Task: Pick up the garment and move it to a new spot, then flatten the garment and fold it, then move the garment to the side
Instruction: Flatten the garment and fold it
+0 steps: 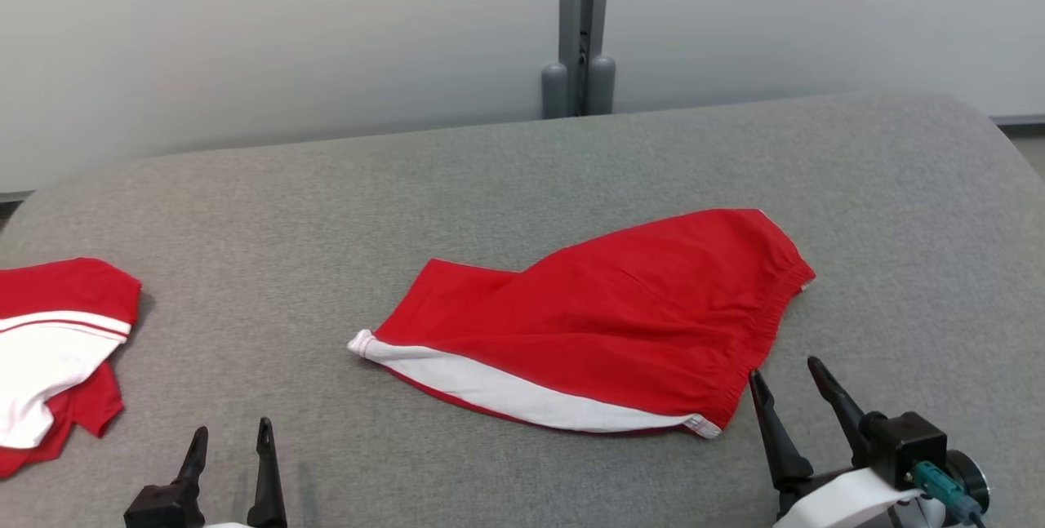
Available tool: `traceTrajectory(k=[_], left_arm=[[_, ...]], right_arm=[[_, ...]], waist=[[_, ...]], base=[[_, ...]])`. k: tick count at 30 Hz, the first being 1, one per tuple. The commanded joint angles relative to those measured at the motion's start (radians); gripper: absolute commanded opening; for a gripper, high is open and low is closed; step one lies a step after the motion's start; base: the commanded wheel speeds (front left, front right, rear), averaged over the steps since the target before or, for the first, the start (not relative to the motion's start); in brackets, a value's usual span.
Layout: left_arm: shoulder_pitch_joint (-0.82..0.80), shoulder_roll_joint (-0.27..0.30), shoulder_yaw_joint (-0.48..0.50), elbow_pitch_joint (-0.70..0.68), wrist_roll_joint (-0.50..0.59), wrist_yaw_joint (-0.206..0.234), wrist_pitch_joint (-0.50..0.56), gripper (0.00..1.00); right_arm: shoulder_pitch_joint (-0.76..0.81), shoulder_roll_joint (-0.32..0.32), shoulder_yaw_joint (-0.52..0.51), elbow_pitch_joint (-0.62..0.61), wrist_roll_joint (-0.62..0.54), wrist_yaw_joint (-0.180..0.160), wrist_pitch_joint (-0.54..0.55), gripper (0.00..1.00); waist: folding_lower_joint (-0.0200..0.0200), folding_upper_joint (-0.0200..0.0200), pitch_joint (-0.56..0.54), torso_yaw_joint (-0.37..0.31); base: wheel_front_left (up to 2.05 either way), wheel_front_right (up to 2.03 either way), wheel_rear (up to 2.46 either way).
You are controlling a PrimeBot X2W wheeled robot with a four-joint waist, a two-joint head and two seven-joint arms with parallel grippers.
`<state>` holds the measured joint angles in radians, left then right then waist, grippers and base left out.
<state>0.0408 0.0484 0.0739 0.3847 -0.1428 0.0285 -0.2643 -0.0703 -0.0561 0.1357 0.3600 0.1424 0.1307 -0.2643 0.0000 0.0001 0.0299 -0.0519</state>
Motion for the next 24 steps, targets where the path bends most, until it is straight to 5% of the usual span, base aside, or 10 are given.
traceTrajectory(k=[1,24], left_arm=[[0.009,0.004,-0.002,-0.007,0.002,0.005,0.0,1.0],[0.064,0.004,-0.036,-0.052,-0.009,0.003,0.0,1.0]], right_arm=[[0.008,-0.003,-0.001,-0.003,-0.001,0.0,0.0,1.0],[0.058,0.003,0.03,0.036,-0.006,0.0,0.0,1.0]], waist=[[0.0,-0.0001,-0.017,0.017],[0.0,-0.0001,-0.026,0.021]], base=[[0.0,0.0,0.0],[0.0,0.0,0.0]])
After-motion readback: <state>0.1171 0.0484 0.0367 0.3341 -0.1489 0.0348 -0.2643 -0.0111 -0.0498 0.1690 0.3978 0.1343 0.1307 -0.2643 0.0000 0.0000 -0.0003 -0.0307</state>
